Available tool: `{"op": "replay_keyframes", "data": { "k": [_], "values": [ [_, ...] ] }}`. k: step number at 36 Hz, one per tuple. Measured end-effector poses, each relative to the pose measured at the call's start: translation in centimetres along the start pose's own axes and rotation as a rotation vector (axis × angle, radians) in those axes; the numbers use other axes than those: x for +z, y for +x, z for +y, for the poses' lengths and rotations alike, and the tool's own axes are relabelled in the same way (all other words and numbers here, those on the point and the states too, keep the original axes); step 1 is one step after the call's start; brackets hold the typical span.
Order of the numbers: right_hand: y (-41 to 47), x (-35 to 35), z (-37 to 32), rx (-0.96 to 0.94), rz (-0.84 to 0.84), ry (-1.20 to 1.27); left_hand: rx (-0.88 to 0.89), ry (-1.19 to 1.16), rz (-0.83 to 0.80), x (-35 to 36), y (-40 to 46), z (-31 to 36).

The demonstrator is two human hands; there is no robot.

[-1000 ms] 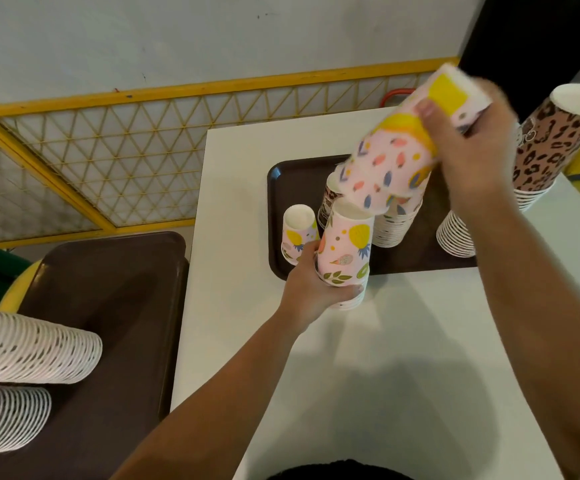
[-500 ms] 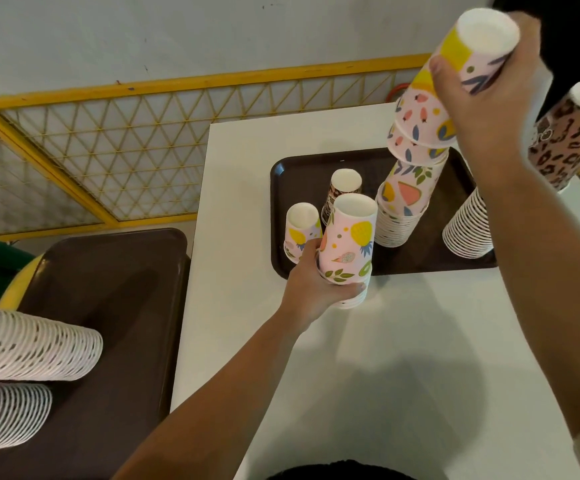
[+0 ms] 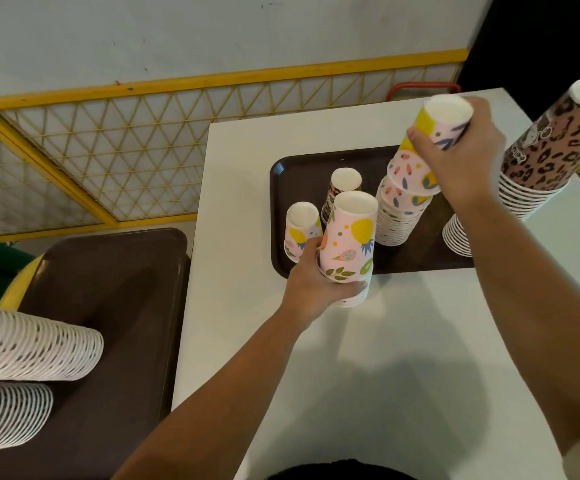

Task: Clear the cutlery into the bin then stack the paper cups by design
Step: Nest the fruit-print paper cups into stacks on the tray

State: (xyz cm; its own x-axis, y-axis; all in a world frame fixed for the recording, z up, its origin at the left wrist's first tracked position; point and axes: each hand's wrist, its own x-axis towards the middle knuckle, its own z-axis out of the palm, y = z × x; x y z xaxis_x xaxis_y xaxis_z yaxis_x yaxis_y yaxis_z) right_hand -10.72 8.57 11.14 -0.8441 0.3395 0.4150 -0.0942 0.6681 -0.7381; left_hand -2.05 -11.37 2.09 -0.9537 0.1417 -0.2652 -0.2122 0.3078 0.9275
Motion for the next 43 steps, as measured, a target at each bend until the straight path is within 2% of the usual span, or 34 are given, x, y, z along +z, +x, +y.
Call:
{"op": "replay_keyframes", "data": {
  "k": [2,4,7,9,14,18,23,31,43],
  "values": [
    [-0.5,0.3,0.4,0.04,-0.063,0.0,0.002,0.004,0.001,-0.1,0.0,0.1],
    [-1.1,0.4,0.2,0.035,-0.05,-0.011,0.007,-0.002,0.005,-0.1,0.0,0.2],
    [-2.6,0.0,-1.2,-0.12,0.079,0.013,0.016,-0.013,0.004,0.0,-0.1,0.3],
    [-4.2,0.0,-2.1,-0.201,0.061,0.08,0.027,-0.021,0.007,0.1,-0.1,0.4],
    [-7.7,1.3,-2.8,-0.067,-0.374,0.244,0.048,-0.035,0.038,0.3,-0.3,0.6],
    [-9.2,1.9,-2.7,-0.016,-0.538,0.235,0.051,-0.039,0.05,0.3,-0.5,1.0],
    [-9.4,1.7,-2.7,0.037,-0.516,0.253,0.043,-0.034,0.059,0.5,-0.6,1.3],
    [-8.3,0.9,-3.2,0.0,-0.397,0.228,0.073,0.012,0.072,0.6,-0.6,1.4],
    [-6.5,-0.4,-3.8,-0.043,-0.323,0.179,0.083,0.035,0.071,1.1,0.1,2.5]
  ]
}}
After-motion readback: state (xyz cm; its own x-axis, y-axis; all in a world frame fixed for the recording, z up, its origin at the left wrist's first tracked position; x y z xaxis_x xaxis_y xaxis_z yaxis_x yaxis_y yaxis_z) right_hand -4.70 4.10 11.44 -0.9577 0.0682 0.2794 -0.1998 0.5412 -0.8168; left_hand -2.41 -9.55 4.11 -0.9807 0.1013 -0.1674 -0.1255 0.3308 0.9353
